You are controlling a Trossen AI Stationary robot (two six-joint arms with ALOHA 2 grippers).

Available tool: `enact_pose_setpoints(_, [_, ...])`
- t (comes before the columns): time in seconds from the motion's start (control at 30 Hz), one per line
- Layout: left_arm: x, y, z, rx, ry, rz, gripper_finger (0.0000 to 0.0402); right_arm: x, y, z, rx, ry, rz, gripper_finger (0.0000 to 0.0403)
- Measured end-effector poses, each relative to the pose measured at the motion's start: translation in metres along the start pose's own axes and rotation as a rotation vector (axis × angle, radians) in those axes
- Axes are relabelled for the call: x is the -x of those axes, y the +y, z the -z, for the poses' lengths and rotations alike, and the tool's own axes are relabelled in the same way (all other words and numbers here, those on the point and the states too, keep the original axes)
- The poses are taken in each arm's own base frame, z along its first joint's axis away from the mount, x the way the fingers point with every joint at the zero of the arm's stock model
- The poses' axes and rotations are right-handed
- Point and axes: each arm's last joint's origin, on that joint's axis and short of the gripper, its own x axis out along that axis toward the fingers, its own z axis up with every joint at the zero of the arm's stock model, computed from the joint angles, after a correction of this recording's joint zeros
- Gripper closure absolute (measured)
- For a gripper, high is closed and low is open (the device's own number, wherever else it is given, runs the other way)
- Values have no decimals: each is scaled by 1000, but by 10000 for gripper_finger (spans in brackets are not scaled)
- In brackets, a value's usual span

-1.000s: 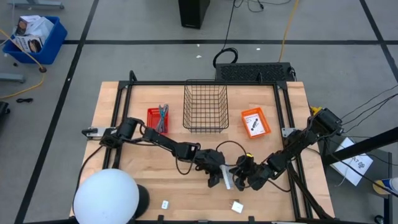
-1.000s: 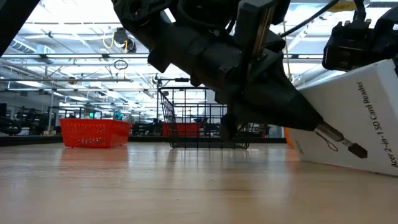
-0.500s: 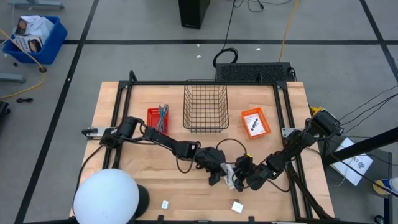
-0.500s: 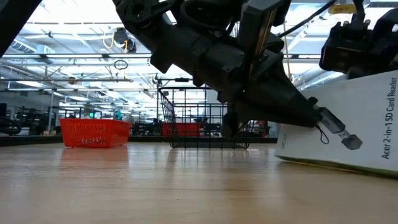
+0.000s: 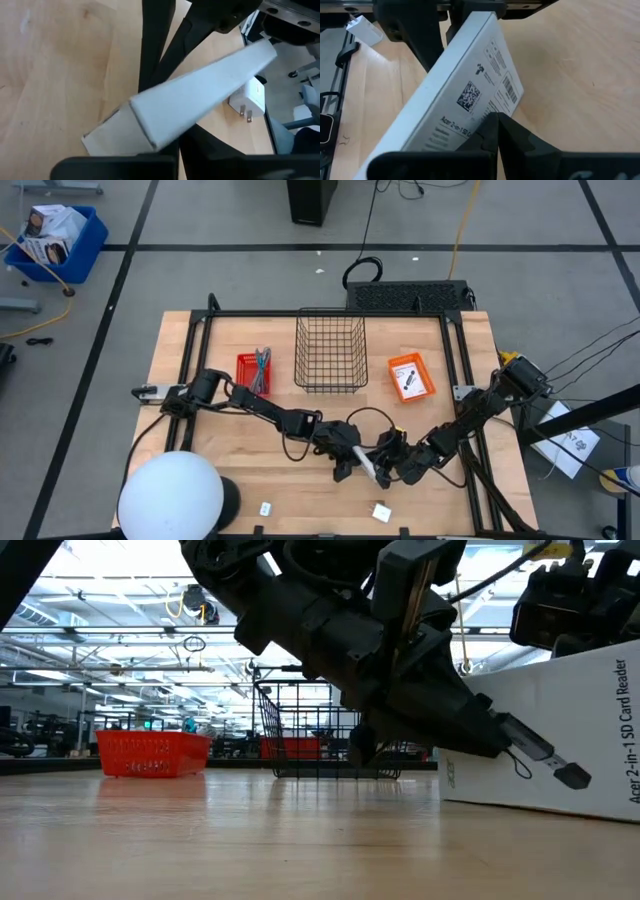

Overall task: Pick and place items into bin
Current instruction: Put the card reader box into the orange basket

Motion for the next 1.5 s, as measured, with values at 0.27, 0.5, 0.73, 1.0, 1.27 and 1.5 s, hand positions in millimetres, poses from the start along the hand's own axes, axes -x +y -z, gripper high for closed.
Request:
enact_pose_setpoints(0.27, [0, 0, 0, 0, 1, -1, 379, 0, 0, 0, 17, 1, 2, 403])
enact_pose_setpoints(0.5, [0, 0, 0, 0, 0, -4, 371, 0, -1, 1, 29, 6, 11, 403])
enact_pose_setpoints(0.73, [0, 0, 0, 0, 1, -4, 371, 0, -1, 1, 30, 6, 15, 403])
enact_pose_setpoints(1.0, [0, 0, 0, 0, 1, -4, 371, 2, -2, -1, 35, -14, 36, 403])
enact_pose_setpoints(1.27, [0, 1, 2, 5, 20, -15, 371, 4, -5, -4, 47, -20, 66, 403])
enact_pose_setpoints(1.5, [0, 3, 5, 8, 46, -31, 371, 4, -5, -3, 49, -17, 73, 403])
